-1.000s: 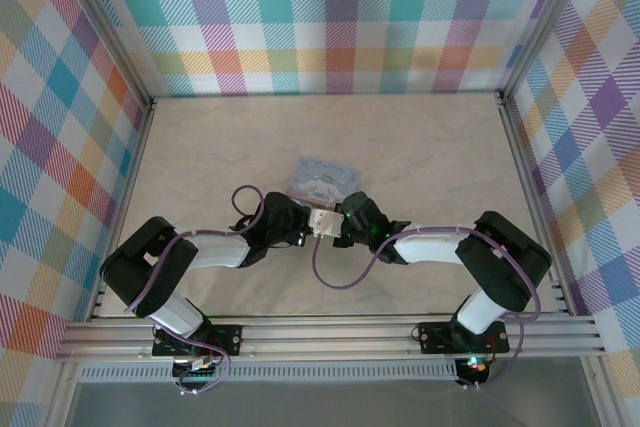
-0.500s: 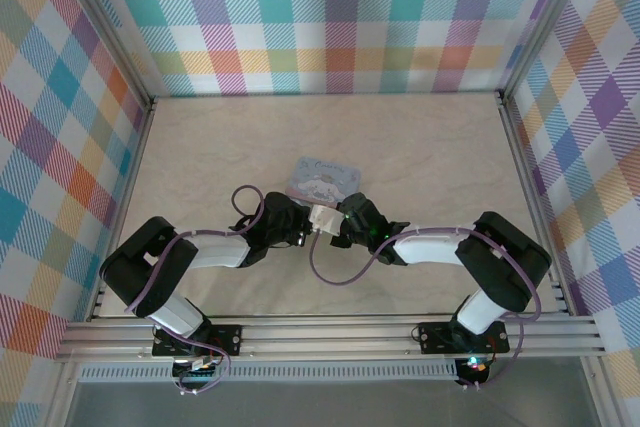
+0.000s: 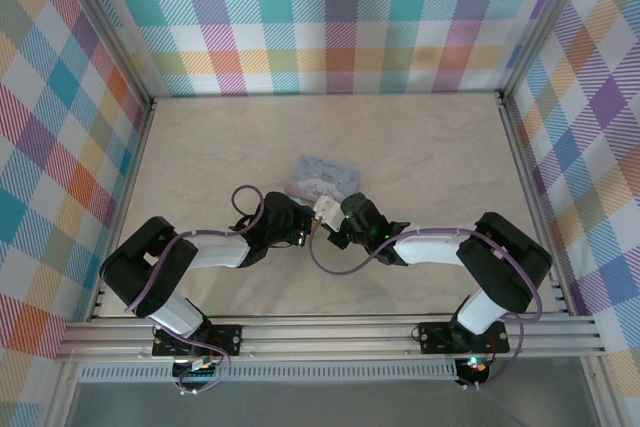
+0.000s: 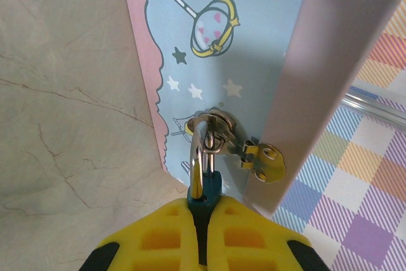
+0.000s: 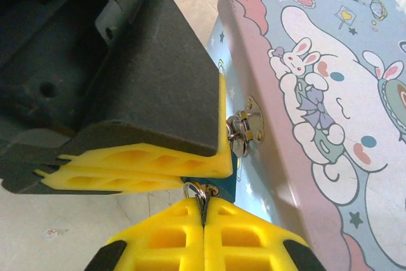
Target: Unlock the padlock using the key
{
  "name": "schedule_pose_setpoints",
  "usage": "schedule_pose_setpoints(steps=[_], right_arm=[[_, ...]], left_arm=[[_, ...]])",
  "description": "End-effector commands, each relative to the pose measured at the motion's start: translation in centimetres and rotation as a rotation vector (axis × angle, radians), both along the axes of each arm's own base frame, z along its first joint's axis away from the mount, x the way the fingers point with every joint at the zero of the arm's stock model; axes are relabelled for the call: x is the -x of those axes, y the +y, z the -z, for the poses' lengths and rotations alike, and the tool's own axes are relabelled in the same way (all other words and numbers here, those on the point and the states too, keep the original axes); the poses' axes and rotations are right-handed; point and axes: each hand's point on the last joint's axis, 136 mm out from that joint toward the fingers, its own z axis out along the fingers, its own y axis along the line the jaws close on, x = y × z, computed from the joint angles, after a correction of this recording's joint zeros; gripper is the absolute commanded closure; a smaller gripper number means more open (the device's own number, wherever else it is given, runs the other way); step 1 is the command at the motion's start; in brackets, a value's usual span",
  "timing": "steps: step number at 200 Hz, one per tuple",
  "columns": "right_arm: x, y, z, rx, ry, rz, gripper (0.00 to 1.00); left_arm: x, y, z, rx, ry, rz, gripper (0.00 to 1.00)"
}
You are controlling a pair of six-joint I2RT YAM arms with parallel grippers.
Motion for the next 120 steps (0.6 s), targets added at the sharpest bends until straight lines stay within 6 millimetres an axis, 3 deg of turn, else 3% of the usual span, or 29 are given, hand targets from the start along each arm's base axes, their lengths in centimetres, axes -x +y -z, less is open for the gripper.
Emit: schedule_pose_setpoints(steps=[1, 41, 67, 97, 120], right_arm=[[-0.6, 1.0, -2.3, -0.105, 0.003, 0.043, 1.00], [-0.4, 0.6, -0.9, -0.084, 0.049, 0.065, 1.00], [-0.2, 0.3, 0.0, -0.077, 0.069, 0.080, 1.00], [-0.1, -0.1, 0.6, -0.073, 0.082, 0.093, 1.00], [-0.1, -0.4, 0.8, -0.073, 0.083, 0.107, 1.00]], left_arm=[[0.1, -0.7, -1.2, 0.030, -0.013, 0.020, 1.00], [0.1, -0.7, -1.0, 0.017, -0.011, 0.019, 1.00], [0.2, -0.2, -0.6, -0.001, -0.004, 0.010, 0.81], [0.3, 0.2, -0.5, -0.004, -0.002, -0.006, 0.66], [0.3, 0.8, -0.6, -0.011, 0.003, -0.011, 0.62]])
